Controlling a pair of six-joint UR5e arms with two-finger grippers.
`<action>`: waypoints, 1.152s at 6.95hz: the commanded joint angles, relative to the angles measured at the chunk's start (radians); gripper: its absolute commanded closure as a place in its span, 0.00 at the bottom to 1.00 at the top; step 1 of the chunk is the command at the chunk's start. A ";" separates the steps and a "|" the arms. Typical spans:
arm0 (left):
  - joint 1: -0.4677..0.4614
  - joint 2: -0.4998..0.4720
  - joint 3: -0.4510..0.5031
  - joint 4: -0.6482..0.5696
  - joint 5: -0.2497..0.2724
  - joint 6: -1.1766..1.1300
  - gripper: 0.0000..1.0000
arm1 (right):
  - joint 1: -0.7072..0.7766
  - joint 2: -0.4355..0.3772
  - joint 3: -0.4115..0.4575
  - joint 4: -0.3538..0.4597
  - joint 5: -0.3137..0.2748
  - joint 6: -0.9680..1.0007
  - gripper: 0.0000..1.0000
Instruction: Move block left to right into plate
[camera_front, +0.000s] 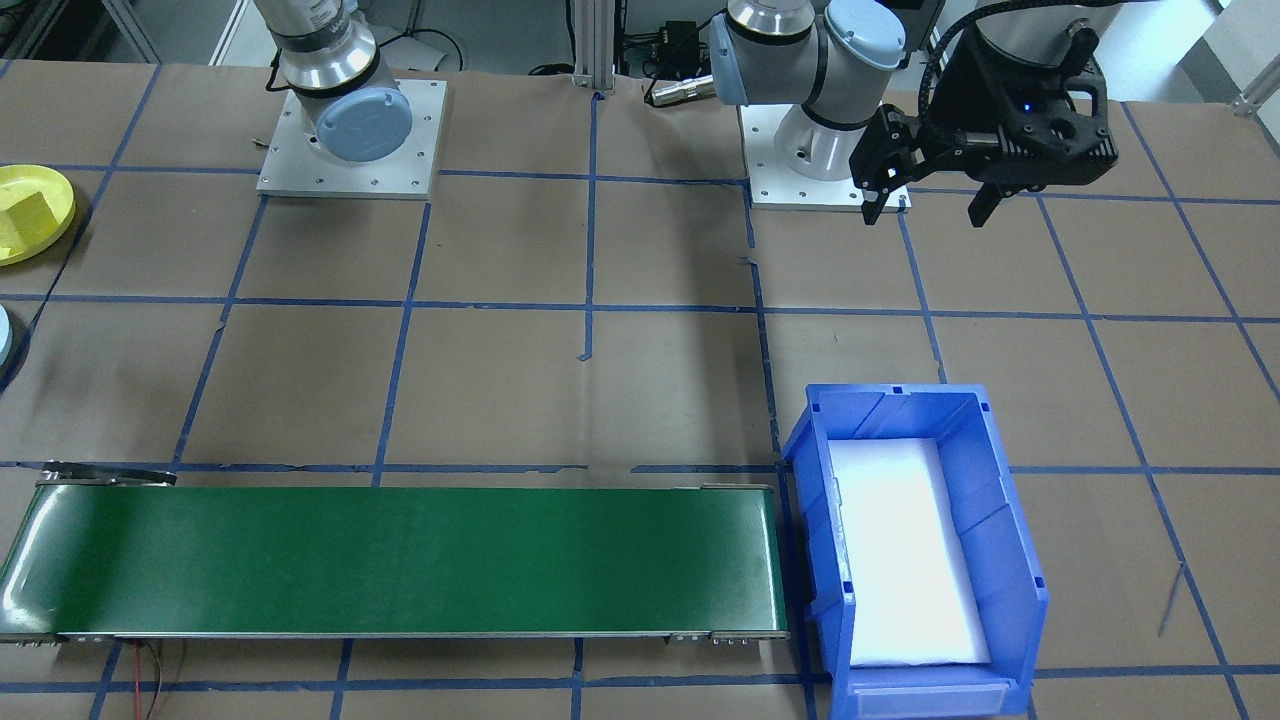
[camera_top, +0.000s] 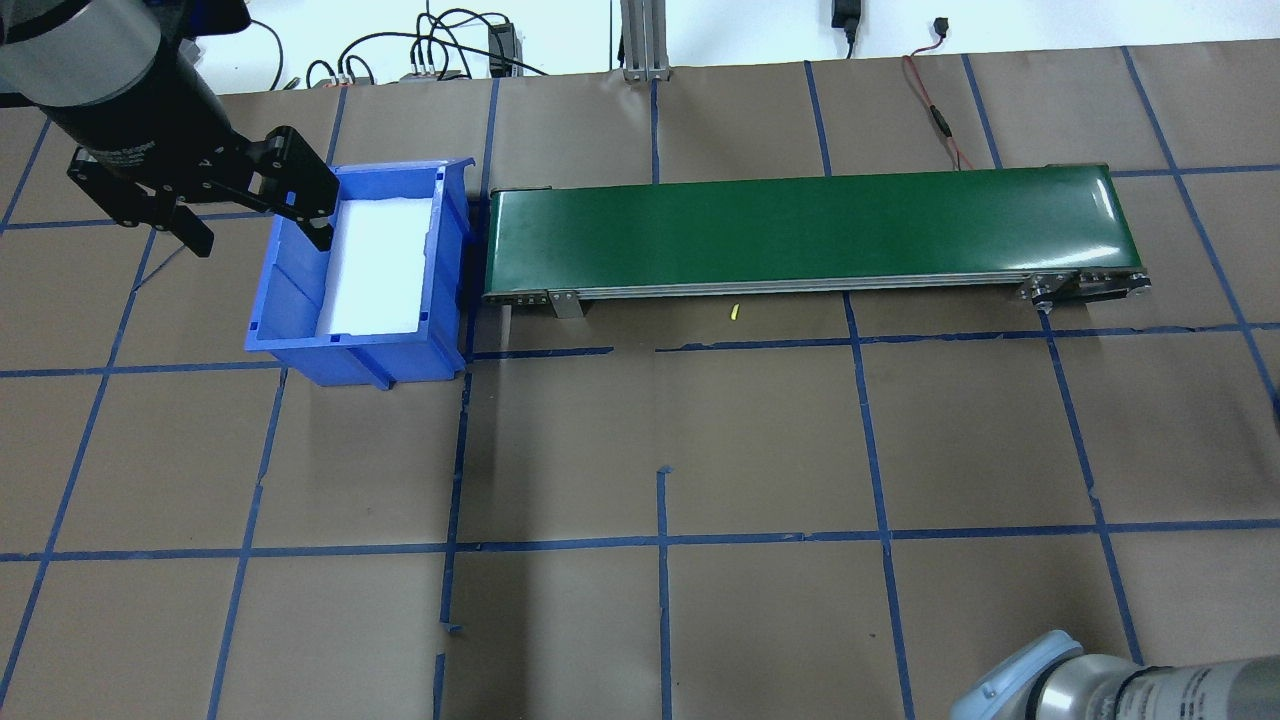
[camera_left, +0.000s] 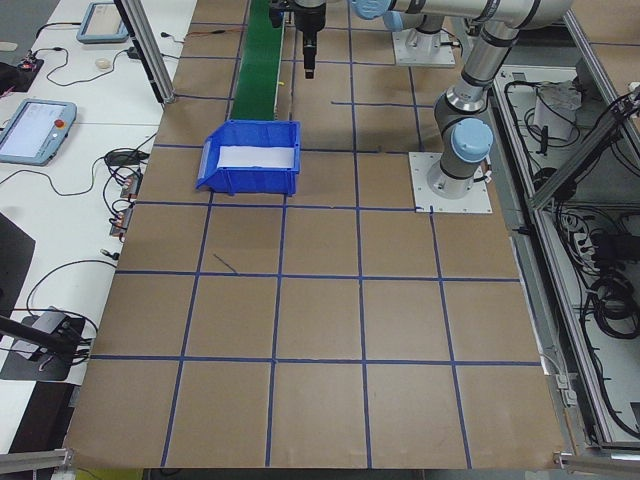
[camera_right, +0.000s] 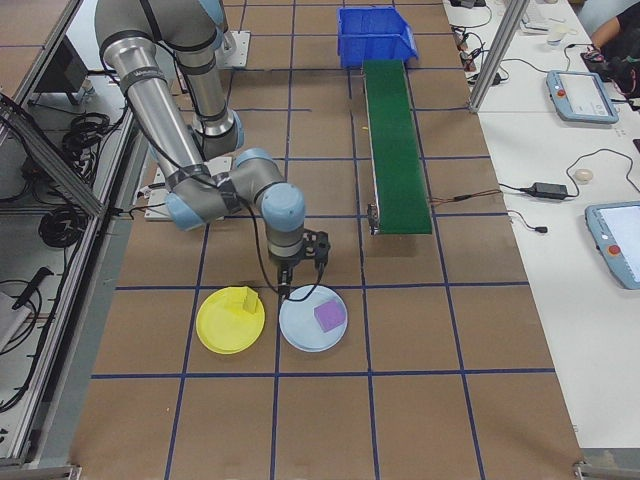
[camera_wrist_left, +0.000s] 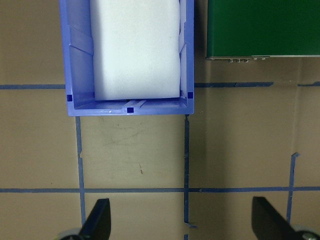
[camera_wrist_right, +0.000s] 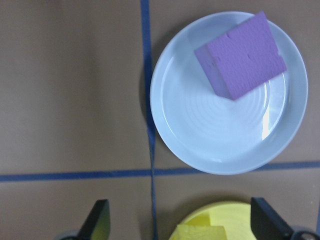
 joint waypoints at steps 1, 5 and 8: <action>0.000 0.000 0.000 0.000 0.001 0.000 0.00 | 0.317 -0.049 -0.081 0.066 0.031 0.298 0.00; 0.000 0.000 0.000 -0.002 0.002 0.000 0.00 | 0.734 -0.146 -0.233 0.279 0.031 0.798 0.00; 0.001 0.000 0.000 0.000 0.002 0.000 0.00 | 0.968 -0.132 -0.252 0.267 0.033 1.031 0.00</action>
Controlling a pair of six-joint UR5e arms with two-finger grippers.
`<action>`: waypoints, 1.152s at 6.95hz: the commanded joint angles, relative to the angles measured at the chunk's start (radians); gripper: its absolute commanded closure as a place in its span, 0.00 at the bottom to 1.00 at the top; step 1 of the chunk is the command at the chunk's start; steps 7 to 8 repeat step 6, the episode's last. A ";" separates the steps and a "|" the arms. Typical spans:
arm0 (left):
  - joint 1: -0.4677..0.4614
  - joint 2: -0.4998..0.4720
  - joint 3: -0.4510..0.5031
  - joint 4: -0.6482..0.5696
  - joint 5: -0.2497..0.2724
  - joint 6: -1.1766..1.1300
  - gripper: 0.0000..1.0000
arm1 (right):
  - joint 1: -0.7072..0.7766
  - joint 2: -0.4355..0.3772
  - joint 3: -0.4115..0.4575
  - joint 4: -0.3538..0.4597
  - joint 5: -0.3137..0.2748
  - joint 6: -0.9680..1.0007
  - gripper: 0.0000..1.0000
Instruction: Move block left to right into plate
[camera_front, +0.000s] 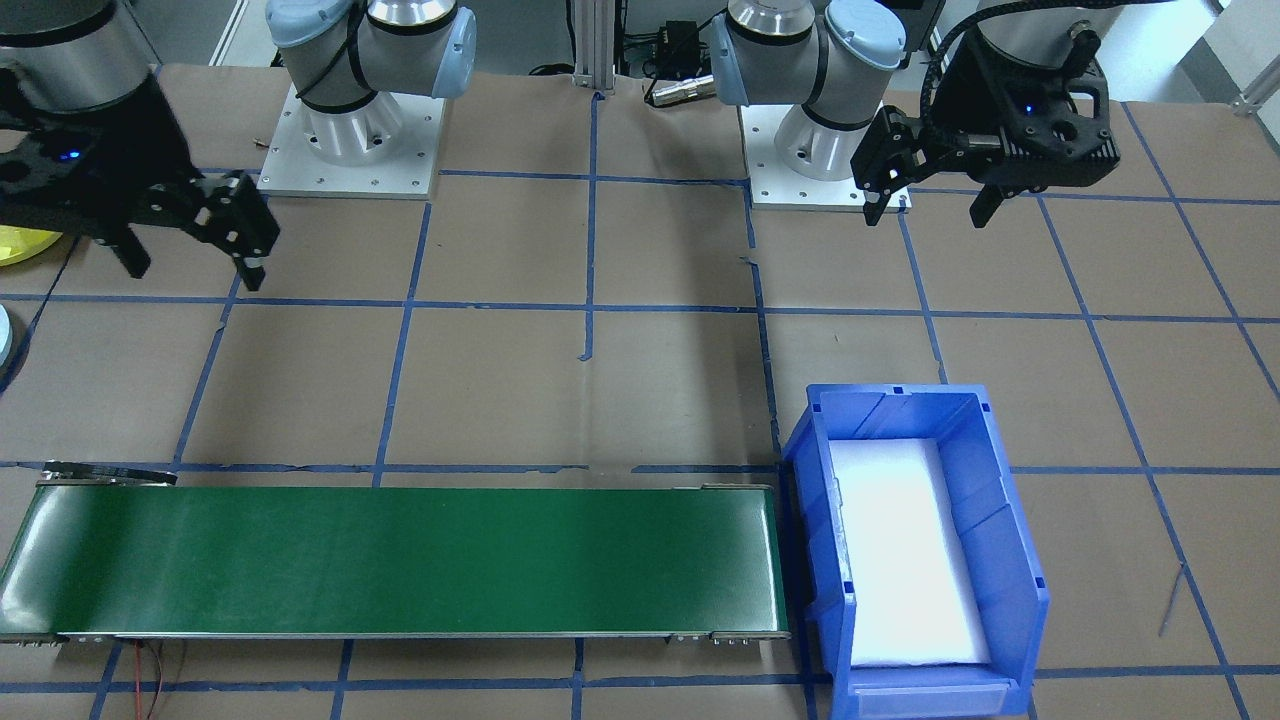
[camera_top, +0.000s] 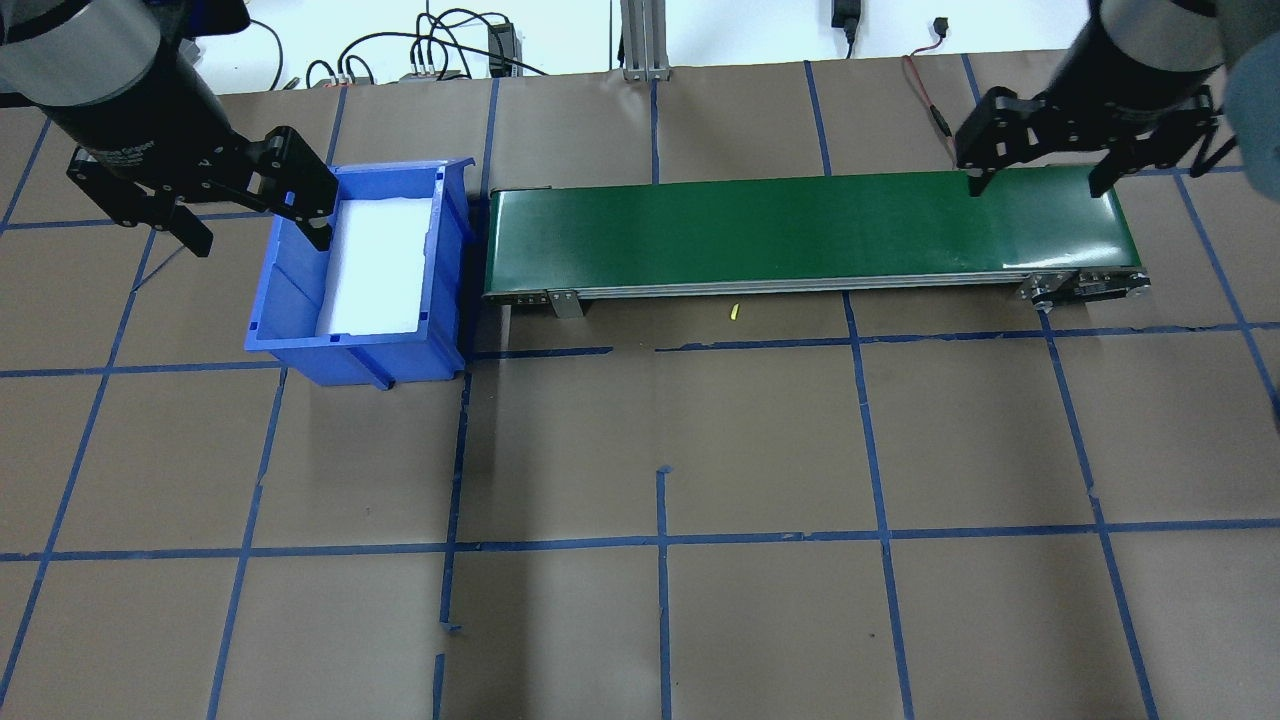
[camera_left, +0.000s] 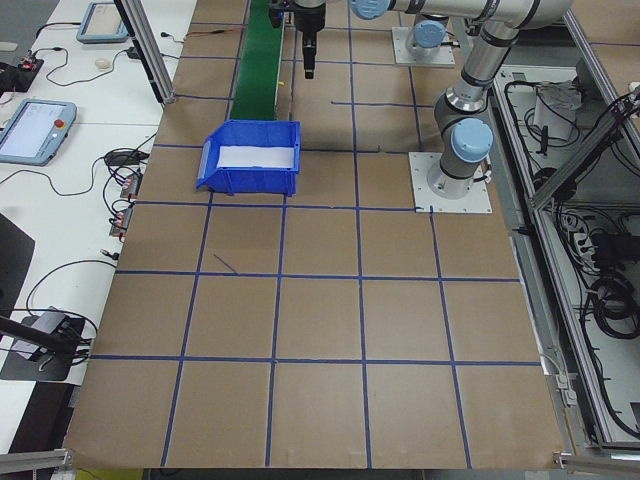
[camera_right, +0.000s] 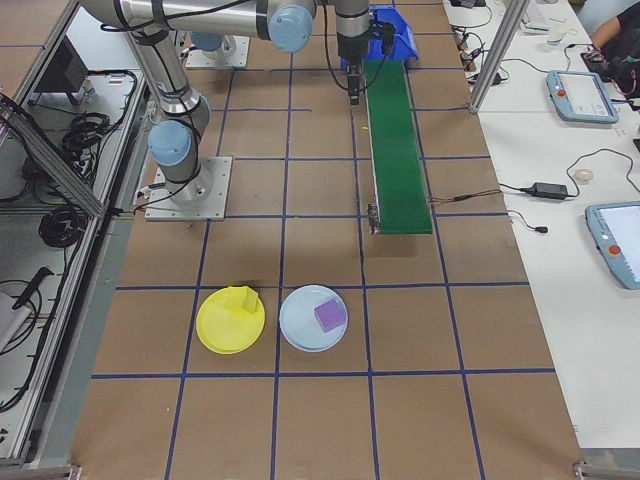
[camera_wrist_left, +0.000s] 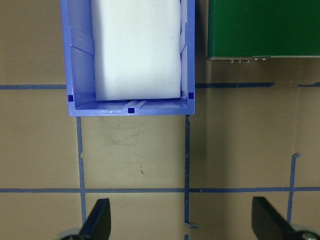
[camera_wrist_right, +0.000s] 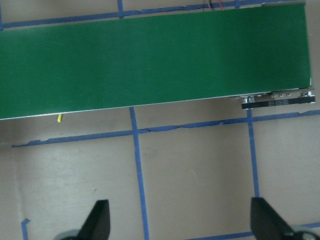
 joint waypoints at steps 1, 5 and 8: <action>0.000 0.000 0.000 -0.001 0.000 -0.002 0.00 | 0.063 0.003 0.003 0.006 0.004 0.048 0.00; 0.000 0.000 0.000 -0.001 0.000 -0.002 0.00 | 0.078 0.000 0.026 0.013 0.011 0.047 0.00; 0.000 0.000 0.000 -0.001 0.000 0.000 0.00 | 0.078 0.000 0.029 0.009 0.011 0.047 0.00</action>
